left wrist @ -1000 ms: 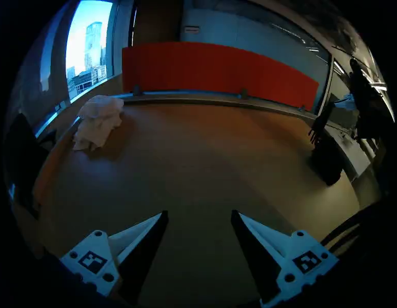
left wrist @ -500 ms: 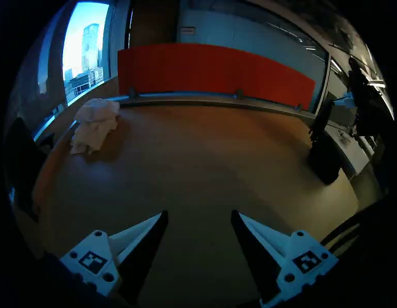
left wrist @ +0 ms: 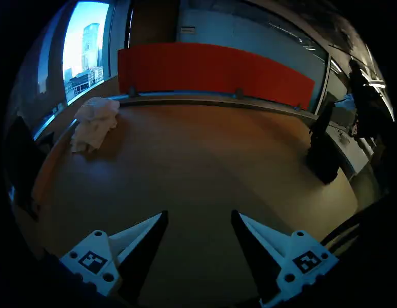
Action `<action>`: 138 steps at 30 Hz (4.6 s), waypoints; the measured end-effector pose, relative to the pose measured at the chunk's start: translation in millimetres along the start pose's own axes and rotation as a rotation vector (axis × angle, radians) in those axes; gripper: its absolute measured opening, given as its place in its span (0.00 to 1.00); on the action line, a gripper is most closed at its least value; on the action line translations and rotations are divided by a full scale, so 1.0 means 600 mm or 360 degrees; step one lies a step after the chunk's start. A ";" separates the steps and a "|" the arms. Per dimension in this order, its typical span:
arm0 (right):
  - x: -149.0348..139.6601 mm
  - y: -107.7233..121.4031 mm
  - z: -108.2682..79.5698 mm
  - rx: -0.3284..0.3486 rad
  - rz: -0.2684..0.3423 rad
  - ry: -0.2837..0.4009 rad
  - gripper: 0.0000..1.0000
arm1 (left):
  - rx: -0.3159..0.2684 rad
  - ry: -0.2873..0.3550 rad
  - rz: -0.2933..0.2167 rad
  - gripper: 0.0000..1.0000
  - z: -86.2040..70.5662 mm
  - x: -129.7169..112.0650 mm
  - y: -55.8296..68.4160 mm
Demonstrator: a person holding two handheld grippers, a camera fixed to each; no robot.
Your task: Fold towel
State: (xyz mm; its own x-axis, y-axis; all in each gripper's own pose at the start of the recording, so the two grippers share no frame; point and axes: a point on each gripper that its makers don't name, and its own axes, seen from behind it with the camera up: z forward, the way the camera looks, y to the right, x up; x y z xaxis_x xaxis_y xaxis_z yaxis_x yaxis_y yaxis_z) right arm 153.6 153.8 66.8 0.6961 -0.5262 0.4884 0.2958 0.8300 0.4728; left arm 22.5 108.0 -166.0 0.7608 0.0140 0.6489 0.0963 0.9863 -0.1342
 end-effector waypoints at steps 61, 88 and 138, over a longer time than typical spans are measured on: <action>-0.431 -0.021 -0.023 -0.0222 0.0527 -0.0563 0.05 | -0.0009 -0.0056 0.0079 0.91 -0.009 -0.014 0.009; -0.388 -0.040 -0.074 -0.0337 0.0608 -0.0338 1.00 | -0.0032 -0.0027 0.0043 0.91 -0.002 -0.009 0.011; -0.057 -0.094 -0.166 -0.0677 0.0702 0.0740 1.00 | 0.0065 0.0456 -0.0111 0.91 -0.009 0.167 -0.038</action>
State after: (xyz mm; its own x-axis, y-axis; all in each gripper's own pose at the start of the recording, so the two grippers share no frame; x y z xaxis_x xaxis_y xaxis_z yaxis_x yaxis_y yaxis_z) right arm 178.5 143.4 -49.3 0.9837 -0.0763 0.1631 0.0875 0.9942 -0.0627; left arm 99.9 85.9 -101.7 0.9040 -0.0956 0.4168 0.1335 0.9891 -0.0626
